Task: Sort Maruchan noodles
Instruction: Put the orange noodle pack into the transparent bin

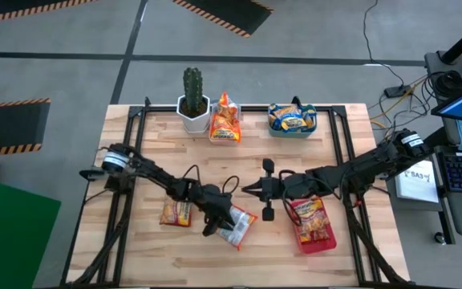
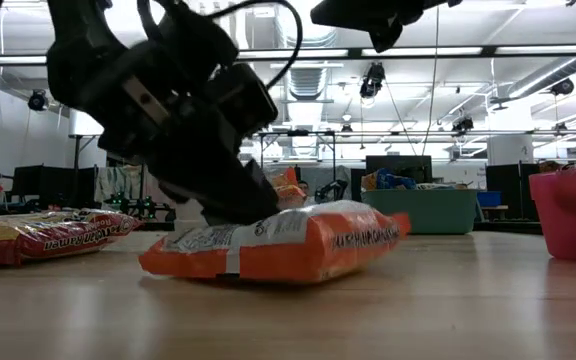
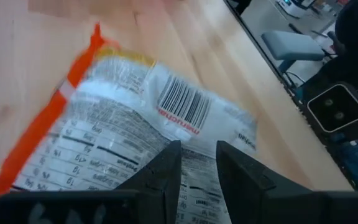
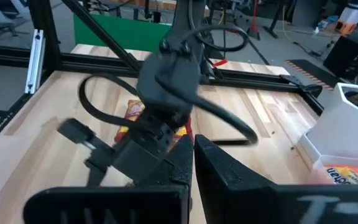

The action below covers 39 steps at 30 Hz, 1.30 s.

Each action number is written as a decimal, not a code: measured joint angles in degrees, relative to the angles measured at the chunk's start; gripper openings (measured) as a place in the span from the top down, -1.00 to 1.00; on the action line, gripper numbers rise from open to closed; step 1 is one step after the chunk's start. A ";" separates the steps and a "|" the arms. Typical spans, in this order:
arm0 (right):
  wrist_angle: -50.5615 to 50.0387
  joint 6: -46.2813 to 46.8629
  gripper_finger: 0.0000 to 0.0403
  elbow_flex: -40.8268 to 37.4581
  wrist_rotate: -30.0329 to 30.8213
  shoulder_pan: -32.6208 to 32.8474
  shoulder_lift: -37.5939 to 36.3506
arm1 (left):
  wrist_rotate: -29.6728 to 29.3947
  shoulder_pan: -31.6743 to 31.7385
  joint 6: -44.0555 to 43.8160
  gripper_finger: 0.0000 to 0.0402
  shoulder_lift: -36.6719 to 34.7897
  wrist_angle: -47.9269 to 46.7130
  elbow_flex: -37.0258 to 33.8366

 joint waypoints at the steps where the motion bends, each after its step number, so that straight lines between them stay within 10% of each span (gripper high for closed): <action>1: 0.00 0.28 0.96 0.00 -0.01 -0.01 0.00 | 0.49 0.40 0.00 0.57 0.51 0.14 0.01; 14: -1.28 7.05 0.96 -0.35 0.03 -1.23 0.00 | -14.22 3.62 4.83 0.57 -5.09 -4.22 -4.75; 22: -10.57 27.29 0.92 -0.37 -0.30 -6.89 0.00 | -16.61 3.71 6.10 0.57 -16.43 -6.62 -9.72; 39: -18.13 49.67 -0.14 -5.50 -5.53 -10.77 0.07 | -16.74 1.66 1.24 0.57 -22.08 -7.05 -16.79</action>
